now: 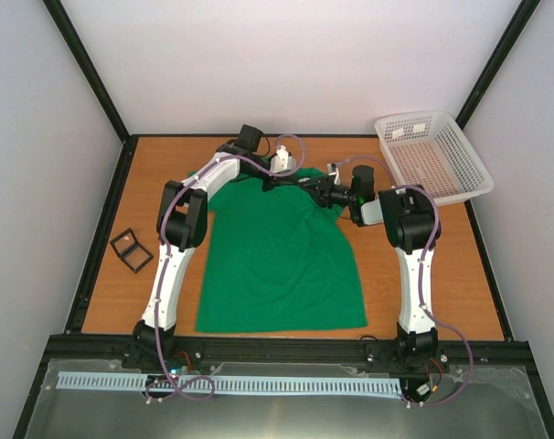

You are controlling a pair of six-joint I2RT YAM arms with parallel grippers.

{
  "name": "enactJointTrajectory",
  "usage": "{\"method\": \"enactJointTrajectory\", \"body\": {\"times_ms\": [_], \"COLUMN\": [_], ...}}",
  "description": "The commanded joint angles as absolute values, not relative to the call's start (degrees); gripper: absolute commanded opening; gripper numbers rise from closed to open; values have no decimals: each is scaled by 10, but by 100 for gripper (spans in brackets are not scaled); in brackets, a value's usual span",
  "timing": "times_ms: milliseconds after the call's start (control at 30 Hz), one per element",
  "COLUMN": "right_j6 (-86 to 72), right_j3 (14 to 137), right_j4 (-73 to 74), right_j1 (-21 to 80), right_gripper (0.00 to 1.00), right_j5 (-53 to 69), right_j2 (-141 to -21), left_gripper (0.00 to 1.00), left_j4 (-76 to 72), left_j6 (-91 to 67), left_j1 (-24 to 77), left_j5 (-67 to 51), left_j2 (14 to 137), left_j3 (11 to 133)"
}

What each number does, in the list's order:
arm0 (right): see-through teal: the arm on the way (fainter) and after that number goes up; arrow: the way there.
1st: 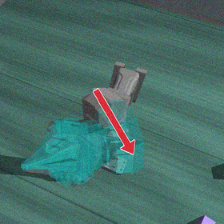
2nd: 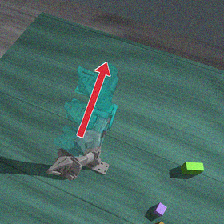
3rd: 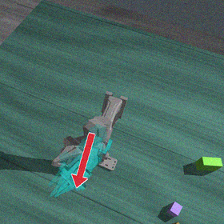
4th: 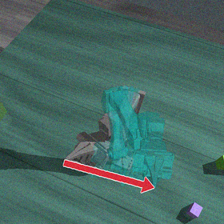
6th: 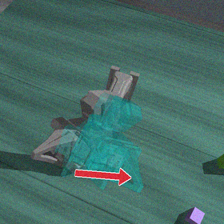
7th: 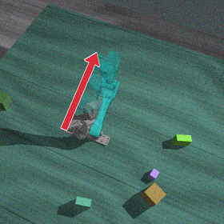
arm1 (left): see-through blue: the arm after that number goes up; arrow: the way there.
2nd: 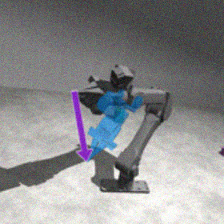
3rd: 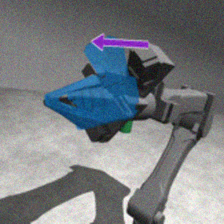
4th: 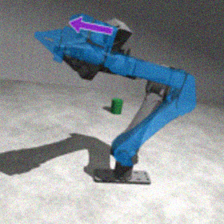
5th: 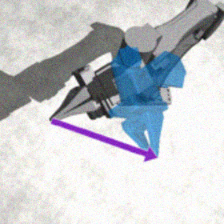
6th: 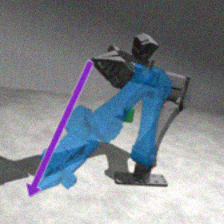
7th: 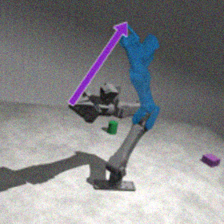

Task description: Pin the brooch onto the clothing

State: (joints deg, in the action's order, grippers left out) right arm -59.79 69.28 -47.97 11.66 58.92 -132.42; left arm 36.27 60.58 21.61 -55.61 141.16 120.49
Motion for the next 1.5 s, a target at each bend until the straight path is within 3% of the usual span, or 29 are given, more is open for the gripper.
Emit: {"method": "enactJointTrajectory", "body": {"times_ms": [0,200,500,833,1467], "right_j6": [-641,-651,-700,-722,-655], "right_j3": [707,702,662,621,658], "right_j4": [-538,-508,-605,-690,-594], "right_j1": [107,106,94,91,91], "right_gripper": [45,43,43,50,56], "right_j5": [518,485,453,438,477], "right_j2": [-1338,-1320,-1311,-1308,-1290], "left_gripper": [1,1,1,1,1], "left_j4": [423,421,413,397,417], "left_j6": [626,619,609,595,594], "left_j1": [251,251,247,236,239], "left_j5": [-632,-627,-620,-626,-636], "left_j2": [1376,1371,1369,1366,1384], "left_j3": [1212,1207,1199,1194,1215]}}
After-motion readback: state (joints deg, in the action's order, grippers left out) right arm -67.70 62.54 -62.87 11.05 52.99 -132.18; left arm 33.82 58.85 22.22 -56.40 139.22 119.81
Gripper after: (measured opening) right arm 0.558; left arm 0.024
